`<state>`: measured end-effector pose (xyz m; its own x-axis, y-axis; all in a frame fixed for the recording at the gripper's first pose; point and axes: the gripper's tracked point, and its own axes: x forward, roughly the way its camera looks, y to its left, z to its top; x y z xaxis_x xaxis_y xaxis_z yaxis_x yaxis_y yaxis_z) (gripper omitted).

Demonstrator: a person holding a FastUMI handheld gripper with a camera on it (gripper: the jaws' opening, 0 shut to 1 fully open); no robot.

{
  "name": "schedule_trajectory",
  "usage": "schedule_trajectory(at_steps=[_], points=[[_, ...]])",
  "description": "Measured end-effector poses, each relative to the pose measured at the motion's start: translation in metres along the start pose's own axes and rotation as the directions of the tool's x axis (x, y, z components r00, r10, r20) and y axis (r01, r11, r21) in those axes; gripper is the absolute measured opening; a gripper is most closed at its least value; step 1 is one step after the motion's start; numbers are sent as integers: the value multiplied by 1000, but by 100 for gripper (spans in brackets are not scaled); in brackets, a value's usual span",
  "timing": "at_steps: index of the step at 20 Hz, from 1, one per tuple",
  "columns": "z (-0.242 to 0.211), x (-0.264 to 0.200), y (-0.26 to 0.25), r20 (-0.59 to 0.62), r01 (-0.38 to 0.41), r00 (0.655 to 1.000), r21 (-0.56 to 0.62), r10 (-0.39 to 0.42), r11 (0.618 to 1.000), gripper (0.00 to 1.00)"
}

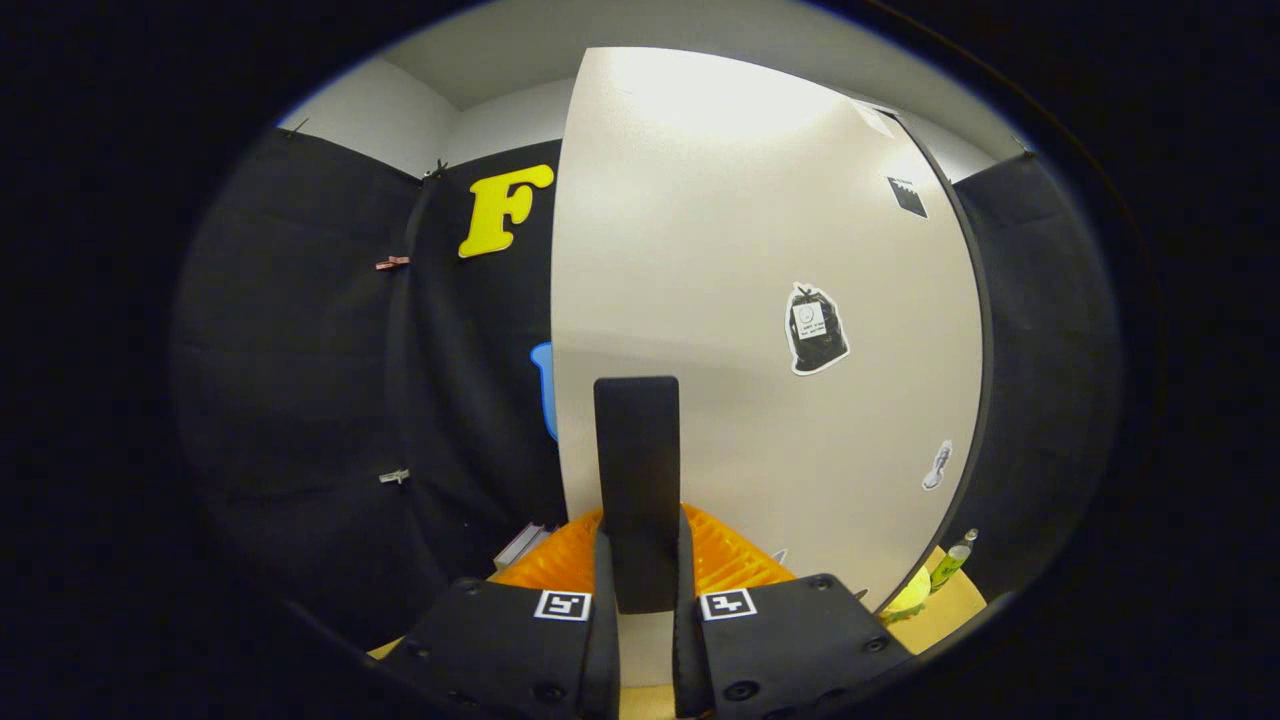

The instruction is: Open the shoe cabinet door, grab the shoes and put them into the shoe cabinet, then close the shoe cabinet door.

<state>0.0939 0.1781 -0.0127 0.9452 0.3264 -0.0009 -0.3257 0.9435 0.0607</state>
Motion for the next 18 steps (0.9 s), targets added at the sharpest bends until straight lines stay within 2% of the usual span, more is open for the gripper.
schedule_trajectory(at_steps=[4, 7, 12, 18], points=[[3, -46, -18, -18, -48, 999, 14, 48, 999, 25], [5, -75, -38, -23, -47, 999, 20, 48, 999, 25], [7, -122, -78, -30, -8, 1000, 7, 8, 1000, 24], [9, -156, -131, -46, 61, 997, -11, -62, 998, 22]])
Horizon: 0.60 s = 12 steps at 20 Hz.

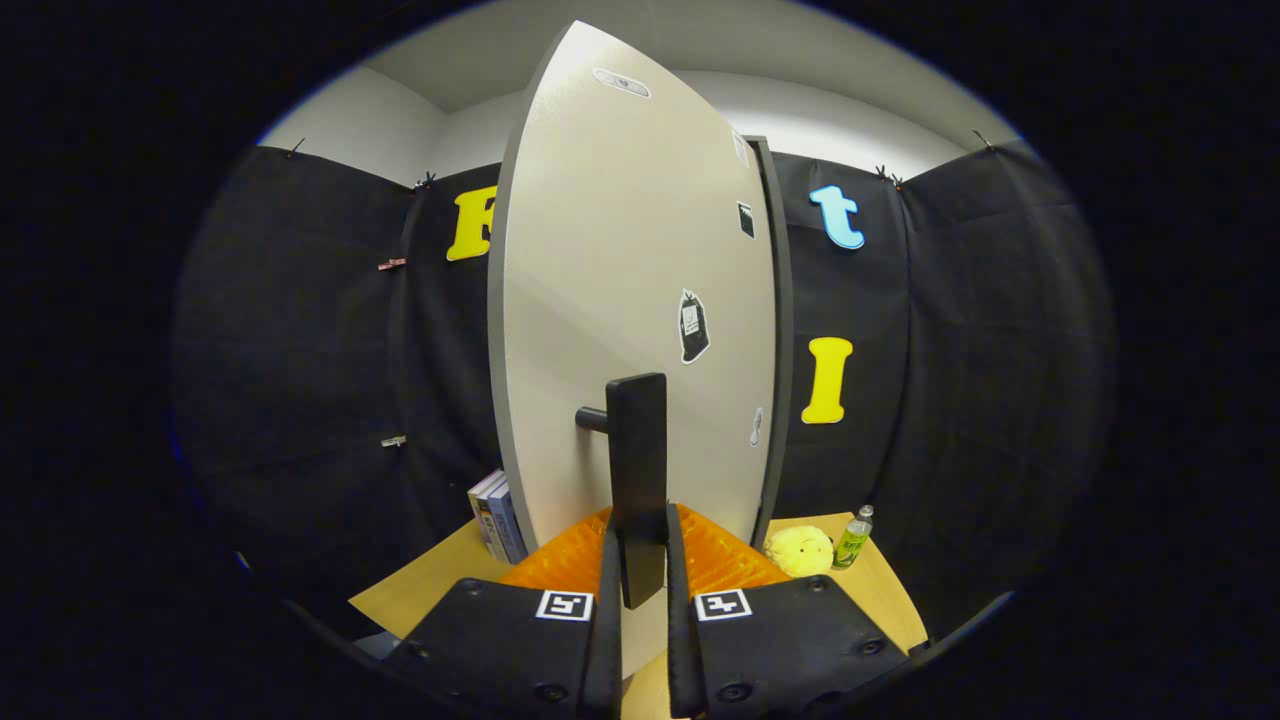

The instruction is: Open the shoe cabinet door, grab the shoes and put them into the shoe cabinet, then close the shoe cabinet door.

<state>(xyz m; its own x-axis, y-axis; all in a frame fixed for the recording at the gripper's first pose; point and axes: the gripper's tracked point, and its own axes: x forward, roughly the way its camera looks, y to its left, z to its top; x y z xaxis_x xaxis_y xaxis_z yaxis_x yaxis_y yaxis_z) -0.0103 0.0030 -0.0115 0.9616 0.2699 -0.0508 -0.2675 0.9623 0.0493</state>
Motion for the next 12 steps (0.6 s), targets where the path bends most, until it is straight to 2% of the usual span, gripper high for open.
schedule_trajectory(at_steps=[5, 7, 8, 12], points=[[19, -17, -47, 56, 103, 993, 26, -105, 994, 22], [21, -24, -70, 65, 159, 985, -15, -158, 987, 21], [21, -29, -86, 68, 177, 982, -33, -174, 984, 17], [21, -40, -115, 55, 170, 984, -36, -168, 985, 16]])
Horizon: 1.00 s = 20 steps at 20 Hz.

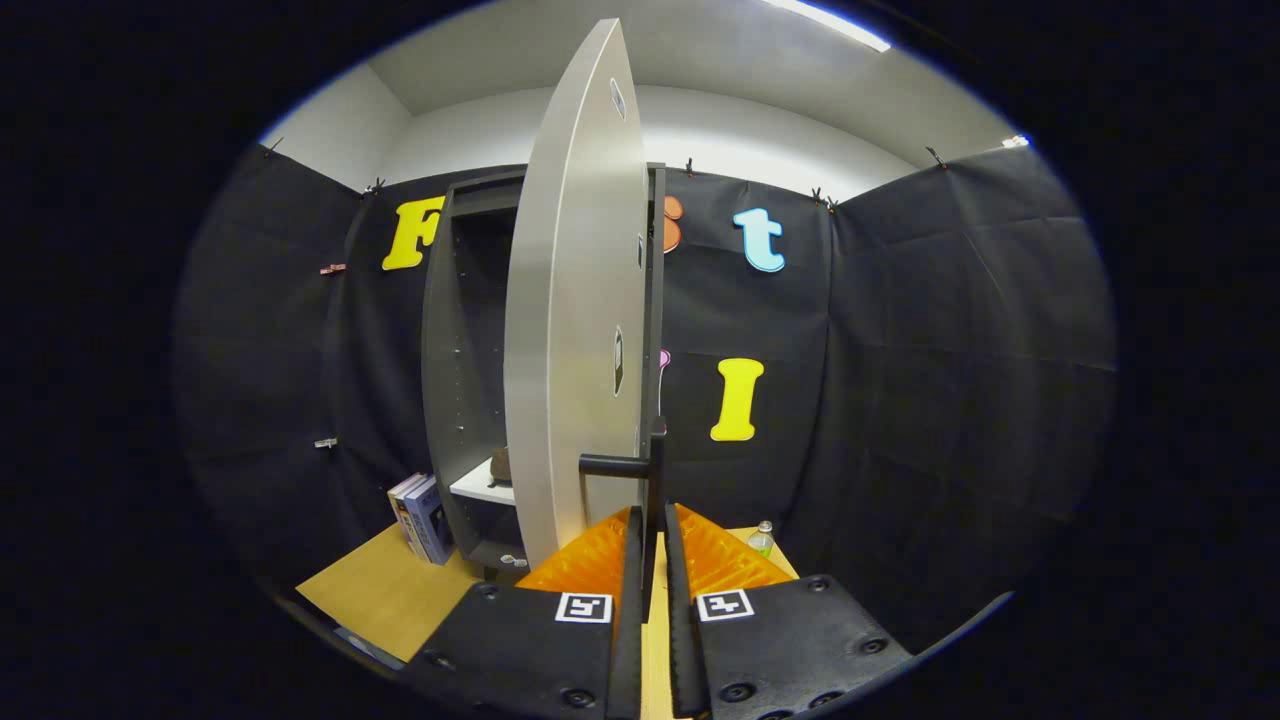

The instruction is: Open the shoe cabinet door, grab the shoes and put them into the shoe cabinet, then close the shoe cabinet door.

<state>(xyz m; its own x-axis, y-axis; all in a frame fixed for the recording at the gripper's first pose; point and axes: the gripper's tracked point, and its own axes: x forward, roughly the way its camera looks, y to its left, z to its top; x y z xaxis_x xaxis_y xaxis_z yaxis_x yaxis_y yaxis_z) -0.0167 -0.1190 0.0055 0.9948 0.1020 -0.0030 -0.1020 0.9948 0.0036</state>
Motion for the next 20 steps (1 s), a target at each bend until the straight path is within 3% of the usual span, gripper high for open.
schedule_trajectory(at_steps=[13, 15, 16, 19, 20], points=[[-6, -15, -34, -13, 44, 999, 42, -43, 998, 18], [-15, -29, -31, -31, 58, 998, 7, -58, 998, 22], [-17, -40, -27, -35, 66, 997, -7, -66, 998, 31], [-33, -64, 0, -44, 43, 998, -25, -44, 999, 44], [-44, -68, 15, -66, 14, 998, -34, -16, 999, 56]])
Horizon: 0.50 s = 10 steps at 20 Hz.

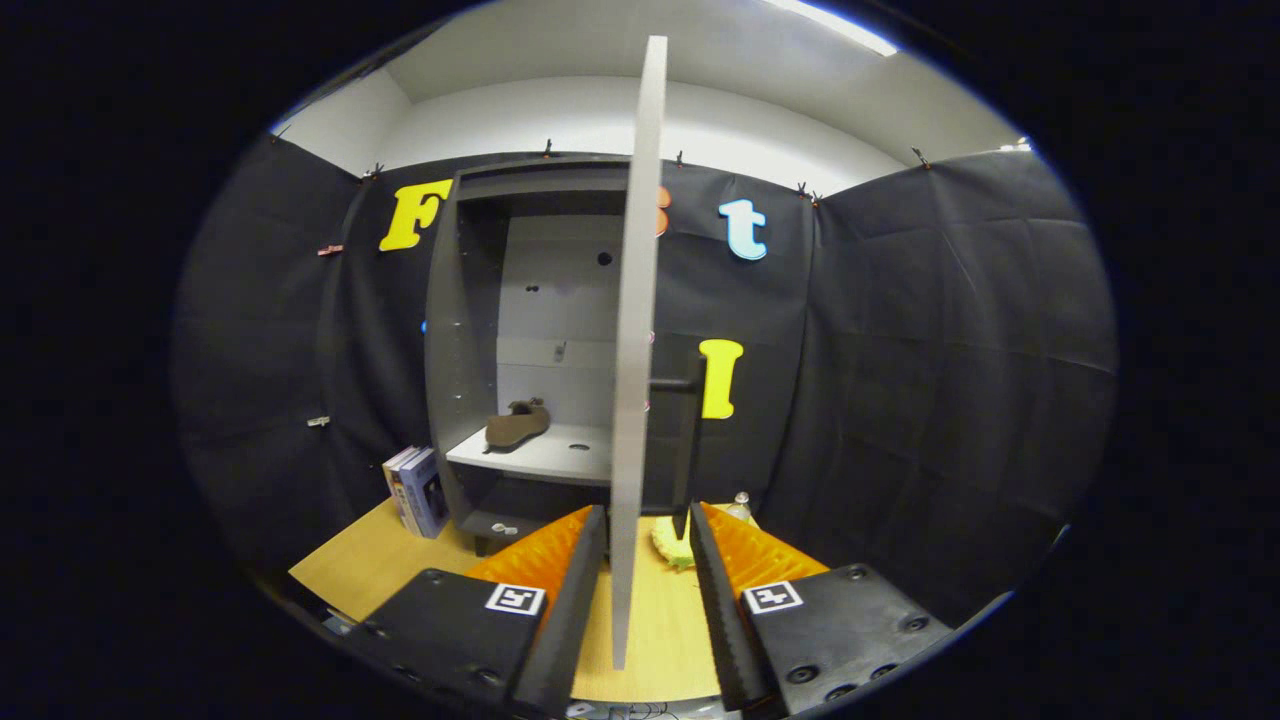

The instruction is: Open the shoe cabinet door, grab the shoes and put them into the shoe cabinet, then close the shoe cabinet door.

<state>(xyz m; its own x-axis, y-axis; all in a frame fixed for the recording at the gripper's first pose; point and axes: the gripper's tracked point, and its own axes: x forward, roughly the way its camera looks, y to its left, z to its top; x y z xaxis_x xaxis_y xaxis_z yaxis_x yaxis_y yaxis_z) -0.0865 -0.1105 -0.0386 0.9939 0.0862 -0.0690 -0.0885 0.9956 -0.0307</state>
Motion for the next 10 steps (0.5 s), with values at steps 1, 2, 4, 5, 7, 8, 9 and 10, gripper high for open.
schedule_trajectory(at_steps=[1, 2, 4, 5, 7, 8, 9, 10], points=[[-16, -3, 14, -40, -26, 999, -4, 25, 1000, 68], [-29, -1, 31, -86, -61, 994, 21, 62, 998, 80], [-59, -2, 71, -160, -139, 975, 103, 155, 985, 89], [-77, 3, 88, -194, -157, 964, 130, 181, 979, 91], [-120, 15, 116, -277, -170, 937, 176, 215, 969, 100], [-142, 20, 128, -314, -182, 919, 200, 239, 963, 100], [-166, 24, 141, -350, -190, 900, 218, 258, 957, 100], [-186, 29, 152, -378, -194, 885, 229, 271, 954, 100]])
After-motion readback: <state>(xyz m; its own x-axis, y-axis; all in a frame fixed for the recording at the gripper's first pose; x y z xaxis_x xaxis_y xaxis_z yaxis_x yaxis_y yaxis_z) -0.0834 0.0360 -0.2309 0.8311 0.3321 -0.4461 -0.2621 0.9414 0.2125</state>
